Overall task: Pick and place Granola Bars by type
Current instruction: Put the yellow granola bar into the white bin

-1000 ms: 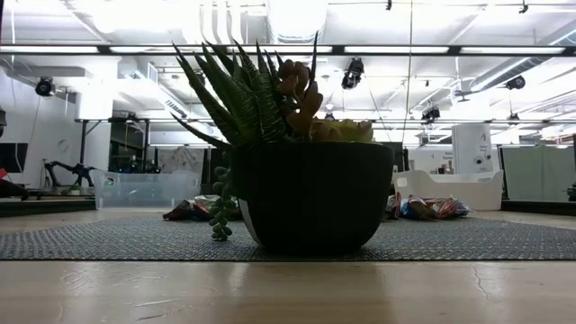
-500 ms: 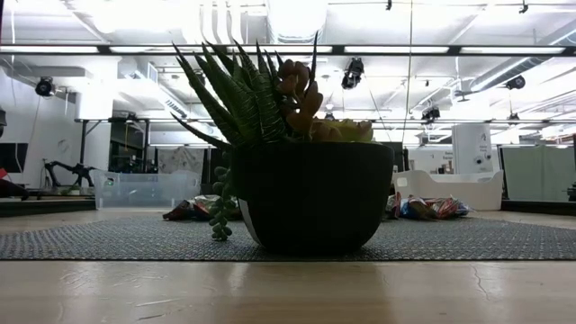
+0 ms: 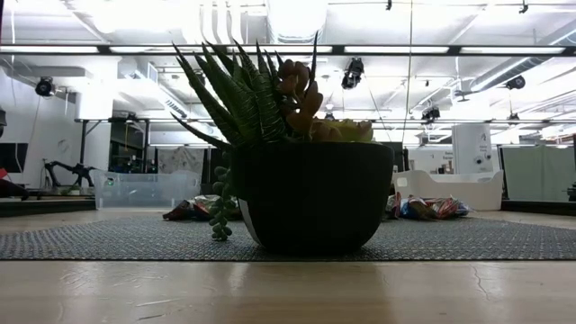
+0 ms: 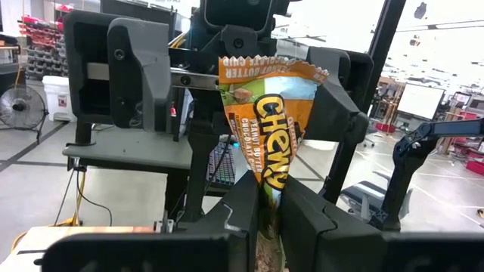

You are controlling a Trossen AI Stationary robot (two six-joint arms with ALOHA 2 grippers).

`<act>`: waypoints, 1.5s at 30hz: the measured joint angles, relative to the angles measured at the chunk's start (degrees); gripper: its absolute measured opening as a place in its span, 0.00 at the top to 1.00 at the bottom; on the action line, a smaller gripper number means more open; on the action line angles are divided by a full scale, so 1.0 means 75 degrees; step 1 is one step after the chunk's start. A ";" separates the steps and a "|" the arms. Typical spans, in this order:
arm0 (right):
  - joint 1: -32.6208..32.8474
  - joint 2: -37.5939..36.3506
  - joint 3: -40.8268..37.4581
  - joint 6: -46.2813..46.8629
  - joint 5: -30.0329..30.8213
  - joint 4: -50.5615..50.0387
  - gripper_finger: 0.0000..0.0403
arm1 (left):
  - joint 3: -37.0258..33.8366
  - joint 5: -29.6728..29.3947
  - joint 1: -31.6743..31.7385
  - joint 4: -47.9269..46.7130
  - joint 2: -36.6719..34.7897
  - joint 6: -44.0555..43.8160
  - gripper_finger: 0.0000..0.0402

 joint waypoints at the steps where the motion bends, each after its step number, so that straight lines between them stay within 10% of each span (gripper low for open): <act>1: 0.0000 0.0000 0.0000 0.0001 0.0000 0.0000 0.20 | 0.0000 0.0002 0.0000 0.0000 0.0000 0.0000 0.94; 31: -0.0006 0.0267 -0.0003 0.0203 -0.0193 -0.0047 0.63 | 0.0000 -0.0051 -0.0047 0.0087 -0.0003 -0.0006 0.94; 45: 0.0000 0.0165 0.0006 0.0283 -0.0363 0.0057 0.46 | 0.0000 0.0055 -0.0055 0.0032 -0.0009 -0.0021 0.94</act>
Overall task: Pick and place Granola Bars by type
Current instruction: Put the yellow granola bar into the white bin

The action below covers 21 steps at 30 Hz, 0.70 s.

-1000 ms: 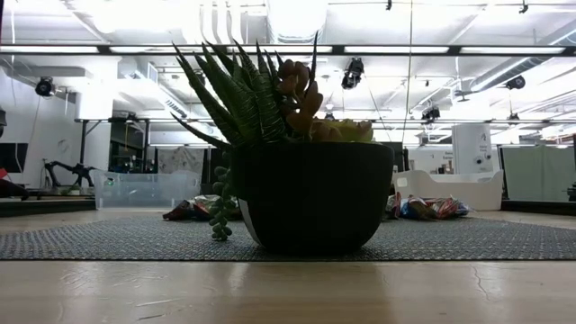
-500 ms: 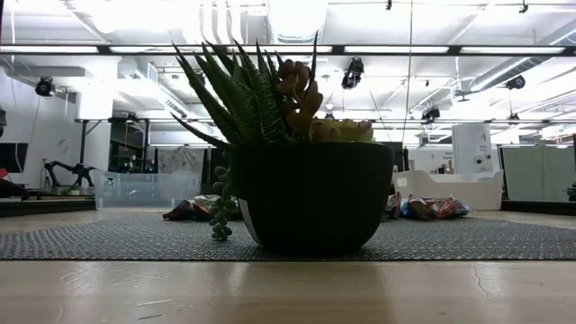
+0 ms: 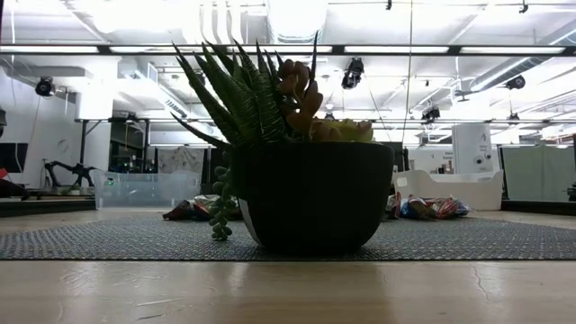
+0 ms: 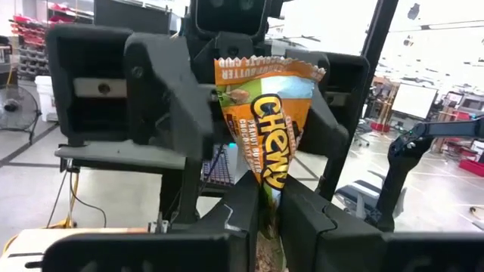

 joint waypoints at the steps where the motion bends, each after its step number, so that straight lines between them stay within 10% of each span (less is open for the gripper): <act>1: 0.0000 0.0011 -0.0001 0.0009 0.0000 -0.0011 0.44 | 0.0000 -0.0001 0.0000 -0.0002 0.0000 0.0000 0.94; 21: -0.0003 -0.0229 -0.0009 -0.0035 -0.0038 -0.0043 0.37 | 0.0000 -0.0062 0.0003 0.0019 0.0000 0.0000 0.94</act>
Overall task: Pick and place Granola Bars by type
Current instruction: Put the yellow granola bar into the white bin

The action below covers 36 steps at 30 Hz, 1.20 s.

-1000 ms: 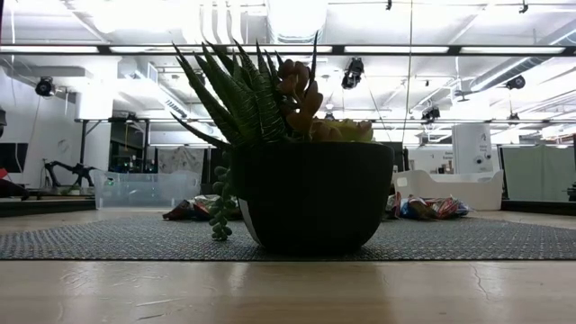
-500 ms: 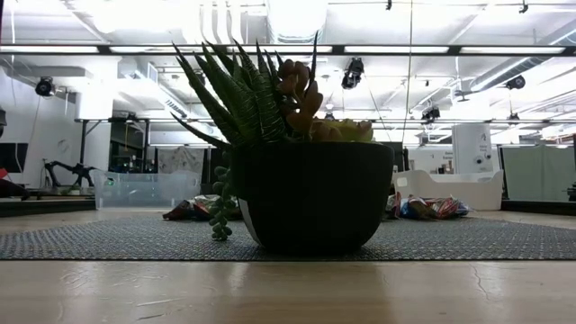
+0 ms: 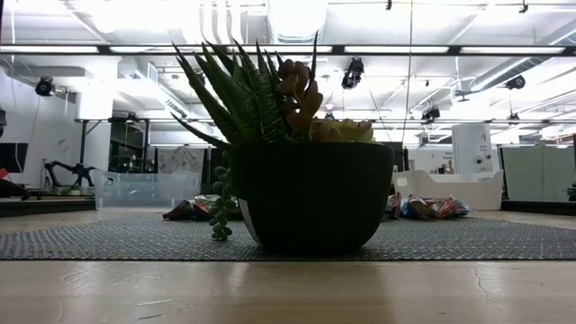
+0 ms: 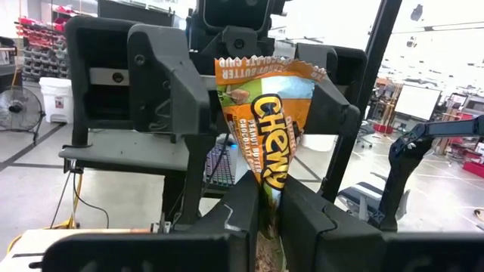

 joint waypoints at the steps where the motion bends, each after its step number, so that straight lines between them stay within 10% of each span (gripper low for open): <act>1: 0.0000 -0.0003 0.0000 -0.0002 0.0002 0.0000 0.37 | 0.0000 0.0000 0.0000 0.0002 0.0000 0.0000 0.94; 36: 0.0000 0.0003 0.0000 -0.0058 0.0006 -0.0184 0.78 | 0.0000 0.0009 0.0003 -0.0009 0.0003 -0.0015 0.94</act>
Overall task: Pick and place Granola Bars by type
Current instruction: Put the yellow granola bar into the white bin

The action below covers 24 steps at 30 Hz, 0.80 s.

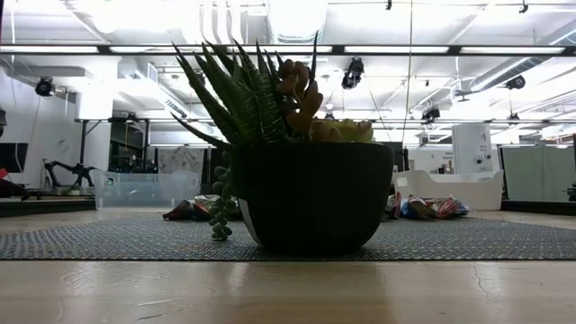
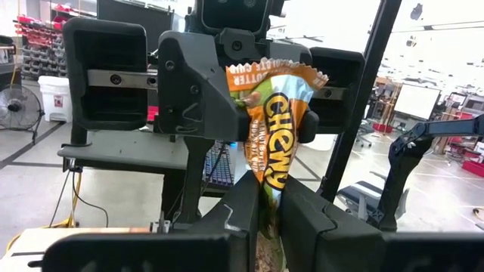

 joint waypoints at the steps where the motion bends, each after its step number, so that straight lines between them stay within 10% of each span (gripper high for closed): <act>1: 0.0000 0.0000 0.0000 0.0000 0.0000 -0.0002 0.78 | 0.0000 0.0000 0.0000 0.0003 0.0000 -0.0003 0.94; 24: 0.0003 0.0012 0.0003 -0.0058 0.0000 -0.0053 0.82 | 0.0000 -0.0002 -0.0003 0.0047 0.0000 -0.0044 0.78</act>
